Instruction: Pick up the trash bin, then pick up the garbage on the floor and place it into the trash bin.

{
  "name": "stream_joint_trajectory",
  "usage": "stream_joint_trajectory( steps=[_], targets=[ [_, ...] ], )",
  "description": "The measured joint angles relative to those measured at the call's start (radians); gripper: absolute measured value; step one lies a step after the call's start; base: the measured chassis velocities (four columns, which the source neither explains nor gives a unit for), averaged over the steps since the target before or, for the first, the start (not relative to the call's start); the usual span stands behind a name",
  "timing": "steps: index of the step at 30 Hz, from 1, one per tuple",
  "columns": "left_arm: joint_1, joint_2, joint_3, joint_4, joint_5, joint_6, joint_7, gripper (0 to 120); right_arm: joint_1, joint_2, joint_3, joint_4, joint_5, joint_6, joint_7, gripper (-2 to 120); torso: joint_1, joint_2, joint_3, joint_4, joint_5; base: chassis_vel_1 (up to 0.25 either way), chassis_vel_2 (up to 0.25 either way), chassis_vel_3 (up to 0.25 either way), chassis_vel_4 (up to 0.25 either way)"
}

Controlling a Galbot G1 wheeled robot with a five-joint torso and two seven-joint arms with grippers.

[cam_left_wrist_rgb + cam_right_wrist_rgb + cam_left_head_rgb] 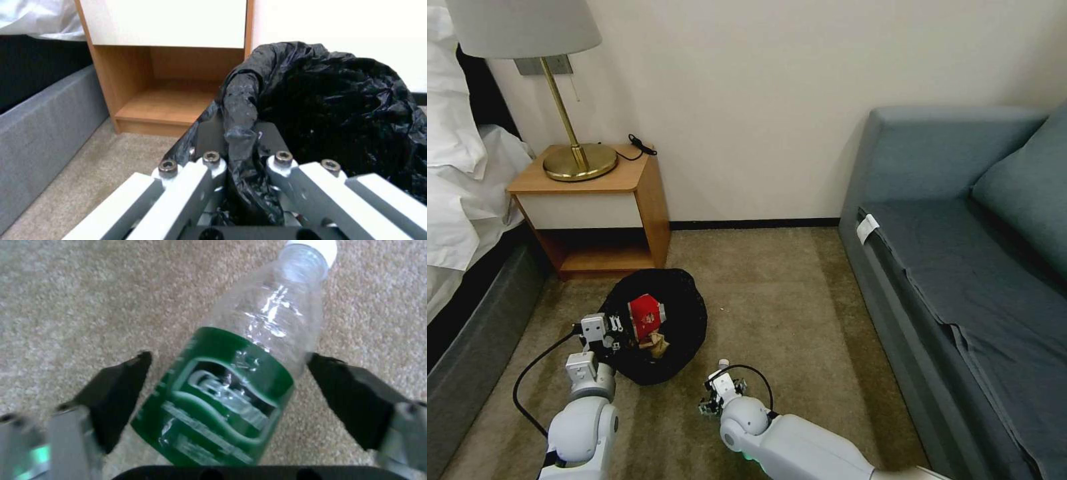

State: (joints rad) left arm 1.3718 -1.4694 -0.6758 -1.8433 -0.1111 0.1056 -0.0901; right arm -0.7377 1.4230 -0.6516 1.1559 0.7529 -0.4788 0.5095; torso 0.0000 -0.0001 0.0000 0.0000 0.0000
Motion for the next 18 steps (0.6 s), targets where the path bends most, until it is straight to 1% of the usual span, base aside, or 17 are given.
stream_joint_trajectory(
  steps=[1, 2, 3, 4, 5, 7, 8, 10, 11, 13, 14, 15, 16, 17, 18],
  targets=[
    [0.000, 0.000, 0.000, 0.000, 0.000, 0.000, 0.000, 5, 0.000, 0.000, 0.000, 0.000, 0.000, 0.000, 0.000, 86, 0.000, 0.000, 0.000, 0.0000, 0.0000, 0.000, 0.000, 0.000, 0.000],
    [0.001, 0.000, -0.001, 0.000, 0.000, 0.000, 0.000, 5, 0.002, -0.001, 0.001, 0.000, -0.001, 0.001, -0.004, 82, 0.000, 0.000, 0.000, 0.0000, 0.0000, 0.000, 0.000, 0.000, 0.000],
    [0.002, 0.000, -0.002, 0.000, 0.000, 0.000, 0.000, 5, 0.005, -0.002, 0.003, -0.001, -0.002, 0.001, -0.006, 76, 0.000, 0.000, 0.000, 0.0000, 0.0000, 0.000, 0.000, 0.000, 0.000],
    [0.002, 0.000, -0.003, -0.001, 0.001, -0.001, 0.000, 5, 0.005, -0.002, 0.004, -0.003, -0.004, 0.002, -0.006, 73, 0.000, 0.000, 0.000, 0.0000, 0.0000, 0.000, 0.000, 0.000, 0.000],
    [0.002, 0.000, -0.003, -0.001, 0.001, -0.001, 0.000, 5, 0.005, -0.002, 0.004, -0.003, -0.004, 0.002, -0.006, 73, 0.000, 0.000, 0.000, 0.0000, 0.0000, 0.000, 0.000, 0.000, 0.000],
    [0.003, -0.001, -0.004, -0.006, 0.001, -0.001, 0.000, 5, 0.005, -0.003, 0.008, -0.007, -0.007, 0.005, -0.008, 61, 0.000, 0.000, 0.000, 0.0000, 0.0001, 0.000, 0.000, 0.000, 0.000],
    [0.003, -0.001, -0.004, -0.006, 0.001, -0.001, 0.000, 5, 0.005, -0.003, 0.008, -0.007, -0.007, 0.005, -0.008, 61, 0.000, 0.000, 0.000, 0.0000, 0.0001, 0.000, 0.000, 0.000, 0.000],
    [0.004, -0.001, -0.004, -0.008, 0.001, -0.001, 0.000, 5, 0.003, -0.003, 0.012, -0.011, -0.013, 0.008, -0.009, 51, 0.000, 0.000, 0.000, 0.0000, 0.0001, 0.000, 0.000, 0.000, 0.000],
    [0.004, -0.001, -0.004, -0.008, 0.001, -0.001, 0.000, 5, 0.003, -0.003, 0.012, -0.011, -0.013, 0.008, -0.009, 51, 0.000, 0.000, 0.000, 0.0000, 0.0001, 0.000, 0.000, 0.000, 0.000],
    [0.004, -0.001, -0.004, -0.009, 0.002, -0.001, 0.000, 5, 0.003, -0.003, 0.014, -0.013, -0.016, 0.010, -0.011, 41, 0.000, 0.000, 0.000, 0.0000, 0.0001, 0.000, 0.000, 0.000, 0.000],
    [0.004, -0.001, -0.004, -0.009, 0.002, -0.001, 0.000, 5, 0.003, -0.003, 0.014, -0.013, -0.016, 0.010, -0.011, 41, 0.000, 0.000, 0.000, 0.0000, 0.0001, 0.000, 0.000, 0.000, 0.000],
    [0.004, -0.001, -0.004, -0.009, 0.002, -0.001, 0.000, 5, 0.002, -0.003, 0.015, -0.013, -0.017, 0.010, -0.011, 38, 0.000, 0.000, 0.000, 0.0000, 0.0001, 0.000, 0.000, 0.000, 0.000],
    [0.005, -0.002, -0.004, -0.010, 0.002, -0.001, 0.000, 5, 0.001, -0.003, 0.018, -0.014, -0.019, 0.011, -0.011, 31, 0.000, 0.000, 0.000, 0.0000, 0.0002, 0.000, 0.000, 0.000, 0.000],
    [0.005, -0.002, -0.004, -0.010, 0.002, -0.001, 0.000, 5, 0.000, -0.004, 0.020, -0.015, -0.023, 0.012, -0.012, 27, 0.000, 0.000, 0.000, 0.0001, 0.0002, 0.000, 0.000, 0.000, 0.000],
    [0.005, -0.002, -0.004, -0.010, 0.002, -0.001, 0.000, 5, 0.000, -0.004, 0.020, -0.015, -0.023, 0.012, -0.012, 27, 0.000, 0.000, 0.000, 0.0001, 0.0002, 0.000, 0.000, 0.000, 0.000]
  ],
)
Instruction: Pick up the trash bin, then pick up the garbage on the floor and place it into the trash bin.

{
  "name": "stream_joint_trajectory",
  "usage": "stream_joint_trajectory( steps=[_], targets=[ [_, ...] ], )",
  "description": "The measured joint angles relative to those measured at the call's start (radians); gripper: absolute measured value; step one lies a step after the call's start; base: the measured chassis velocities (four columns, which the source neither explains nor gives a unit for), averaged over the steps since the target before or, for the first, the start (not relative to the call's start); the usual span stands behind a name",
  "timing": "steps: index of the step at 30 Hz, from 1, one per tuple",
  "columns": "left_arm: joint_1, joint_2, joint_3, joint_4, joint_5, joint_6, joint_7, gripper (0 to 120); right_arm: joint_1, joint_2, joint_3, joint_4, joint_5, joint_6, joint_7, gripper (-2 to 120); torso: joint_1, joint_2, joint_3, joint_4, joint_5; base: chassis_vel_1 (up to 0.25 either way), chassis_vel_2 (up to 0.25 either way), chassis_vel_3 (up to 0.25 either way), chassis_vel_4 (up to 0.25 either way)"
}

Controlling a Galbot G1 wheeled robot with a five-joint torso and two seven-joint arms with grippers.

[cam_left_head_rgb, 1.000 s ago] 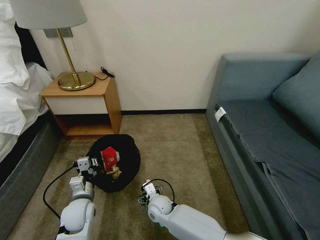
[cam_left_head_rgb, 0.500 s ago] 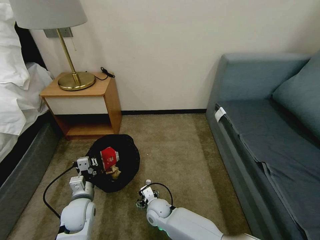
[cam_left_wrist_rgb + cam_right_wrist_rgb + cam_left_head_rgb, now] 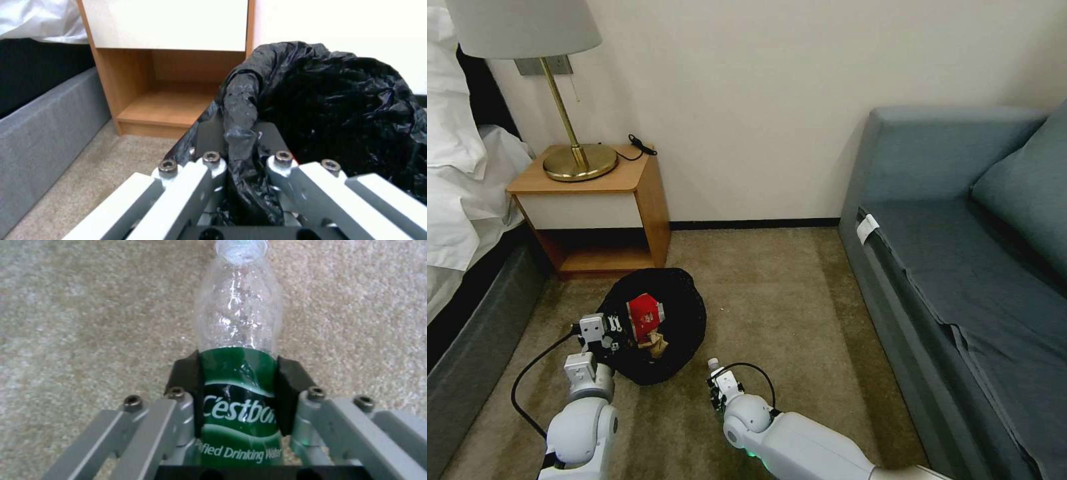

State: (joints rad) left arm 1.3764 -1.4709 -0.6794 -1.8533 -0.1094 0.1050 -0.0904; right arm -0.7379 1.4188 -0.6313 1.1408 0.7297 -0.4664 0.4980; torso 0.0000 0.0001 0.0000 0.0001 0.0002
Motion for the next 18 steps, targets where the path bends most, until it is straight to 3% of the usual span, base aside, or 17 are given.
stream_joint_trajectory(
  steps=[7, 18],
  targets=[
    [0.000, 0.003, -0.001, -0.002, -0.001, 0.000, 0.000, 5, -0.003, -0.015, 0.016, 0.002, -0.017, 0.006, -0.002, 19, 0.000, 0.000, 0.000, 0.0001, 0.0001, 0.000, 0.000, 0.000, 0.000],
    [-0.002, 0.020, -0.010, -0.006, -0.024, 0.000, -0.001, 5, 0.033, -0.191, 0.139, 0.138, -0.181, 0.026, -0.076, 19, 0.000, 0.000, 0.000, 0.0000, 0.0001, 0.000, 0.000, 0.000, 0.000]
  ],
)
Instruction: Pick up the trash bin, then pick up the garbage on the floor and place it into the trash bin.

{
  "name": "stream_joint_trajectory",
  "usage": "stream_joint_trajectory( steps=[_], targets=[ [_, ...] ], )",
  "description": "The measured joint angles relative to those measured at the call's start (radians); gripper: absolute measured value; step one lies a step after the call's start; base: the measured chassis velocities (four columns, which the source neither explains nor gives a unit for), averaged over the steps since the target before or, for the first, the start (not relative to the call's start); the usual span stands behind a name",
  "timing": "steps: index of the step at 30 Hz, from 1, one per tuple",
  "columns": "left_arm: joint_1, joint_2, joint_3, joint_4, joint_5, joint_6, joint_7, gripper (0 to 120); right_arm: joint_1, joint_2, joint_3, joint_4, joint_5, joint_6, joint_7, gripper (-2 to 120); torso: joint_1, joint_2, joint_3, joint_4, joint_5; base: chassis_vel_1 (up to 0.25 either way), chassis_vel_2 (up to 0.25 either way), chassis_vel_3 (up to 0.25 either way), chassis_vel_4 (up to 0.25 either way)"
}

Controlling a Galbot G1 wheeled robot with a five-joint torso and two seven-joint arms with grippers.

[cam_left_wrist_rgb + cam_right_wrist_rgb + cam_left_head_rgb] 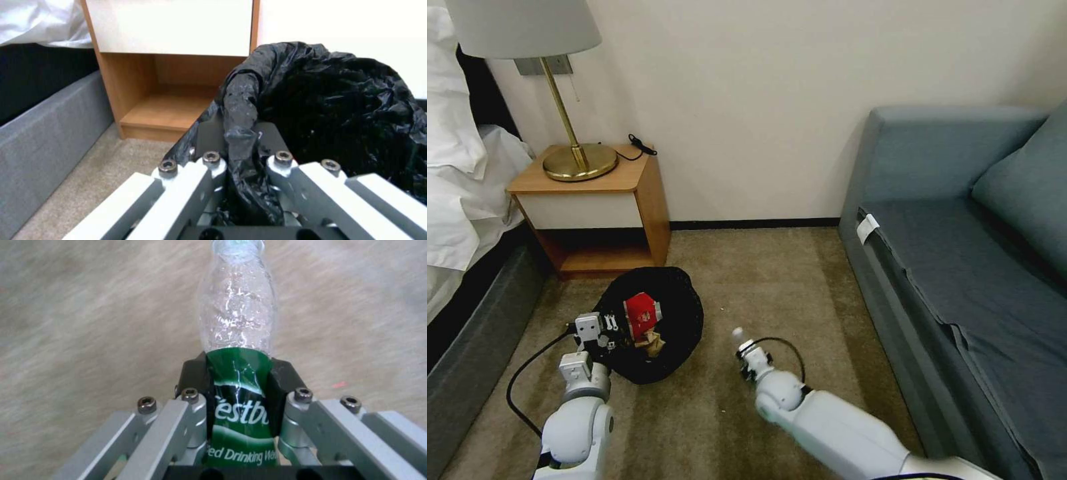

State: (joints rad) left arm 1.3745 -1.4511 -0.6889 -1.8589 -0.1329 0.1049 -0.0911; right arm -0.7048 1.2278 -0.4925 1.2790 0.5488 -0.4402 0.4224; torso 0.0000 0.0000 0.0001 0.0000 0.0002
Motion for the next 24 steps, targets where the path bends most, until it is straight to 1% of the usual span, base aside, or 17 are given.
stream_joint_trajectory(
  steps=[1, 2, 3, 5, 6, 7, 8, 9, 10, 11, 12, 13, 15, 16, 18, 22, 24],
  targets=[
    [0.000, 0.000, 0.000, 0.000, 0.000, 0.000, 0.000, 5, 0.000, 0.000, 0.000, 0.000, 0.000, 0.000, 0.000, 19, 0.000, 0.000, 0.000, 0.0000, 0.0000, 0.000, 0.000, 0.000, 0.000],
    [0.000, 0.002, 0.000, 0.000, -0.003, 0.000, 0.000, 5, -0.005, -0.036, 0.028, 0.033, -0.034, 0.012, -0.019, 19, 0.000, 0.000, 0.000, 0.0000, -0.0001, 0.000, 0.000, 0.000, 0.000],
    [0.000, 0.002, 0.000, 0.000, -0.003, 0.000, 0.000, 5, -0.005, -0.036, 0.028, 0.033, -0.034, 0.012, -0.019, 19, 0.000, 0.000, 0.000, 0.0000, -0.0001, 0.000, 0.000, 0.000, 0.000],
    [-0.002, 0.005, 0.001, 0.000, -0.006, 0.000, 0.000, 5, -0.016, -0.103, 0.087, 0.081, -0.157, 0.077, -0.102, 19, 0.000, 0.000, 0.000, -0.0004, -0.0002, 0.000, 0.000, 0.000, 0.000],
    [-0.002, 0.005, 0.001, 0.000, -0.006, 0.000, 0.000, 5, -0.016, -0.103, 0.087, 0.081, -0.157, 0.077, -0.102, 19, 0.000, 0.000, 0.000, -0.0004, -0.0002, 0.000, 0.000, 0.000, 0.000],
    [-0.003, 0.005, 0.002, 0.001, -0.007, 0.000, 0.000, 5, -0.017, -0.117, 0.100, 0.091, -0.193, 0.104, -0.132, 19, 0.000, 0.000, 0.000, -0.0004, -0.0002, 0.000, 0.000, 0.000, 0.000],
    [-0.005, 0.006, 0.004, 0.002, -0.007, 0.000, 0.001, 5, -0.016, -0.142, 0.121, 0.110, -0.259, 0.160, -0.194, 19, 0.000, 0.000, 0.000, -0.0003, -0.0001, 0.000, 0.000, 0.000, 0.000],
    [-0.005, 0.006, 0.004, 0.002, -0.007, 0.000, 0.001, 5, -0.016, -0.142, 0.121, 0.110, -0.259, 0.160, -0.194, 19, 0.000, 0.000, 0.000, -0.0003, -0.0001, 0.000, 0.000, 0.000, 0.000],
    [-0.005, 0.006, 0.006, 0.003, -0.007, 0.000, 0.001, 5, -0.012, -0.162, 0.131, 0.130, -0.303, 0.207, -0.252, 19, 0.000, 0.000, 0.000, -0.0003, 0.0000, 0.000, 0.000, 0.000, 0.000],
    [-0.006, 0.006, 0.007, 0.003, -0.007, 0.000, 0.001, 5, -0.006, -0.170, 0.135, 0.141, -0.326, 0.233, -0.284, 19, 0.000, 0.000, 0.000, -0.0003, -0.0002, 0.000, 0.000, 0.000, 0.000],
    [-0.006, 0.006, 0.007, 0.003, -0.007, 0.000, 0.001, 5, -0.006, -0.170, 0.135, 0.141, -0.326, 0.233, -0.284, 19, 0.000, 0.000, 0.000, -0.0003, -0.0002, 0.000, 0.000, 0.000, 0.000],
    [-0.006, 0.006, 0.009, 0.003, -0.007, 0.000, 0.001, 5, 0.002, -0.176, 0.137, 0.151, -0.351, 0.260, -0.318, 19, 0.000, 0.000, 0.000, -0.0003, -0.0001, 0.000, 0.000, 0.000, 0.000],
    [-0.006, 0.006, 0.010, 0.005, -0.007, 0.000, 0.001, 5, 0.028, -0.180, 0.137, 0.168, -0.441, 0.346, -0.432, 19, 0.000, 0.000, 0.000, -0.0001, -0.0001, 0.000, 0.000, 0.000, 0.000],
    [-0.006, 0.006, 0.010, 0.005, -0.007, 0.000, 0.001, 5, 0.028, -0.180, 0.137, 0.168, -0.441, 0.346, -0.432, 19, 0.000, 0.000, 0.000, -0.0001, -0.0001, 0.000, 0.000, 0.000, 0.000],
    [-0.007, 0.006, 0.007, 0.005, -0.007, 0.002, 0.001, 5, 0.066, -0.161, 0.120, 0.179, -0.535, 0.427, -0.540, 19, 0.000, 0.000, 0.000, 0.0001, -0.0002, 0.000, 0.000, 0.000, 0.000],
    [-0.006, 0.006, 0.005, 0.004, -0.007, 0.004, 0.001, 5, 0.087, -0.145, 0.101, 0.178, -0.594, 0.455, -0.584, 19, 0.000, 0.000, 0.000, 0.0000, -0.0004, 0.000, 0.000, 0.000, 0.000],
    [-0.005, 0.007, 0.002, 0.002, -0.007, 0.005, 0.001, 5, 0.109, -0.112, 0.082, 0.165, -0.714, 0.498, -0.637, 19, 0.000, 0.000, 0.000, 0.0001, -0.0002, 0.000, 0.000, 0.000, 0.000]
  ],
)
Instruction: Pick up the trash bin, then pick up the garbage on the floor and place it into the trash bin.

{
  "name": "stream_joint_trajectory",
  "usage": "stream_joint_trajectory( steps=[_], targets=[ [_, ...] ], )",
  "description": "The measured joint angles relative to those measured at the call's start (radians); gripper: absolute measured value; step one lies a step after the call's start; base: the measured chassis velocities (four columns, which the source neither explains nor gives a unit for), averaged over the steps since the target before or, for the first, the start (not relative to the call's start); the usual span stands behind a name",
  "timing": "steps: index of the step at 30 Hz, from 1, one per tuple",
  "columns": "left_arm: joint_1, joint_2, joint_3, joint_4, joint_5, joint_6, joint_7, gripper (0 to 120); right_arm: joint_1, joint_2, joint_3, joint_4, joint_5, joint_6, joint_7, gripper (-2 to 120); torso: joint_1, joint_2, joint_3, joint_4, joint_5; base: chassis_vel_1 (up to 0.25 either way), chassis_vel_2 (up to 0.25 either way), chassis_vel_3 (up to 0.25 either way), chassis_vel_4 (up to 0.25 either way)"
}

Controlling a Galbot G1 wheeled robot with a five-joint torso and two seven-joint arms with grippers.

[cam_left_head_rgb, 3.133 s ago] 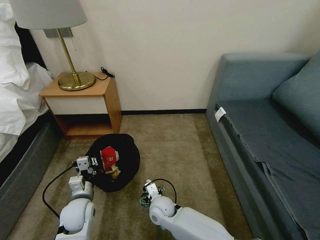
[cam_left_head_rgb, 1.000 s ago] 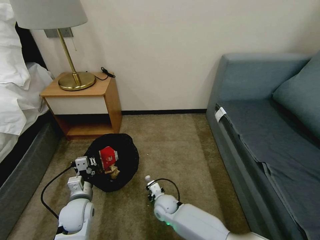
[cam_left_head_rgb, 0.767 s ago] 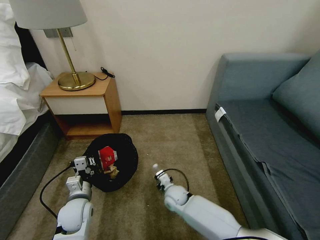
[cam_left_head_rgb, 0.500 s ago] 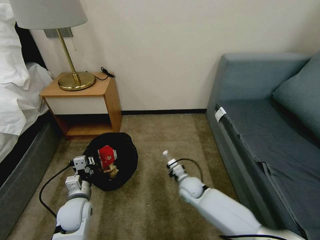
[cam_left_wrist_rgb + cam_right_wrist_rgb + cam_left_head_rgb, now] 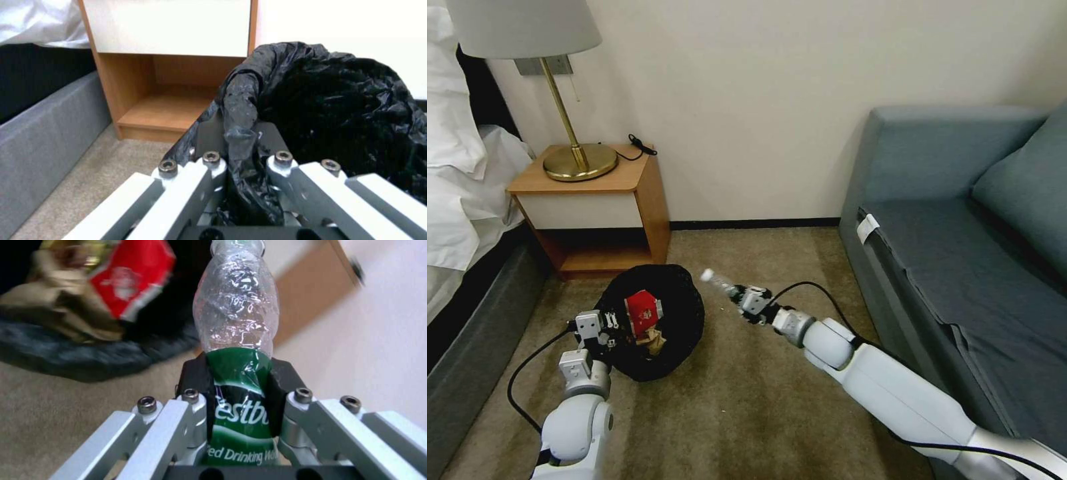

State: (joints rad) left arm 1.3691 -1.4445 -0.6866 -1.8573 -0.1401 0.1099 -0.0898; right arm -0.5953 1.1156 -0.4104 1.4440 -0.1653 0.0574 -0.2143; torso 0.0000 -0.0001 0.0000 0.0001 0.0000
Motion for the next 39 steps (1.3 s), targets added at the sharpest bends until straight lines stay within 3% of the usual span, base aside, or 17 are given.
stream_joint_trajectory(
  steps=[7, 20, 27, 30, 31, 32, 34, 39],
  targets=[
    [0.001, -0.003, 0.001, -0.002, 0.004, 0.004, 0.000, 5, 0.051, 0.061, -0.070, -0.015, -0.171, 0.046, -0.079, 19, 0.000, 0.000, 0.000, 0.0000, -0.0001, 0.000, 0.000, 0.000, 0.000],
    [-0.010, -0.022, 0.012, 0.001, 0.025, 0.008, 0.000, 5, 0.158, 0.128, -0.185, -0.044, -0.190, 0.063, -0.123, 19, 0.000, 0.000, 0.000, -0.0001, -0.0002, 0.000, 0.000, 0.000, 0.000],
    [-0.010, -0.026, 0.009, 0.004, 0.030, 0.008, -0.005, 5, 0.182, 0.148, -0.215, -0.070, -0.171, 0.069, -0.098, 19, 0.000, 0.000, 0.000, 0.0000, 0.0000, 0.000, 0.000, 0.000, 0.000],
    [-0.011, -0.028, 0.009, 0.005, 0.033, 0.007, -0.005, 5, 0.185, 0.148, -0.218, -0.072, -0.164, 0.069, -0.090, 23, 0.000, 0.000, 0.000, 0.0000, -0.0001, 0.000, 0.000, 0.000, 0.000],
    [-0.011, -0.029, 0.009, 0.006, 0.034, 0.007, -0.005, 5, 0.185, 0.148, -0.219, -0.073, -0.159, 0.068, -0.087, 33, 0.000, 0.000, 0.000, 0.0000, 0.0000, 0.000, 0.000, 0.000, 0.000],
    [-0.011, -0.029, 0.009, 0.006, 0.034, 0.007, -0.005, 5, 0.185, 0.148, -0.219, -0.073, -0.159, 0.068, -0.087, 33, 0.000, 0.000, 0.000, 0.0000, 0.0000, 0.000, 0.000, 0.000, 0.000],
    [-0.017, -0.031, 0.014, 0.007, 0.035, 0.007, -0.005, 5, 0.186, 0.142, -0.220, -0.074, -0.136, 0.069, -0.072, 45, 0.000, 0.000, 0.000, -0.0001, 0.0000, 0.000, 0.000, 0.000, 0.000],
    [-0.021, -0.031, 0.018, 0.007, 0.035, 0.009, -0.002, 5, 0.185, 0.139, -0.219, -0.078, -0.127, 0.069, -0.061, 61, 0.000, 0.000, 0.000, -0.0001, -0.0001, 0.000, 0.000, 0.000, 0.000]
  ],
)
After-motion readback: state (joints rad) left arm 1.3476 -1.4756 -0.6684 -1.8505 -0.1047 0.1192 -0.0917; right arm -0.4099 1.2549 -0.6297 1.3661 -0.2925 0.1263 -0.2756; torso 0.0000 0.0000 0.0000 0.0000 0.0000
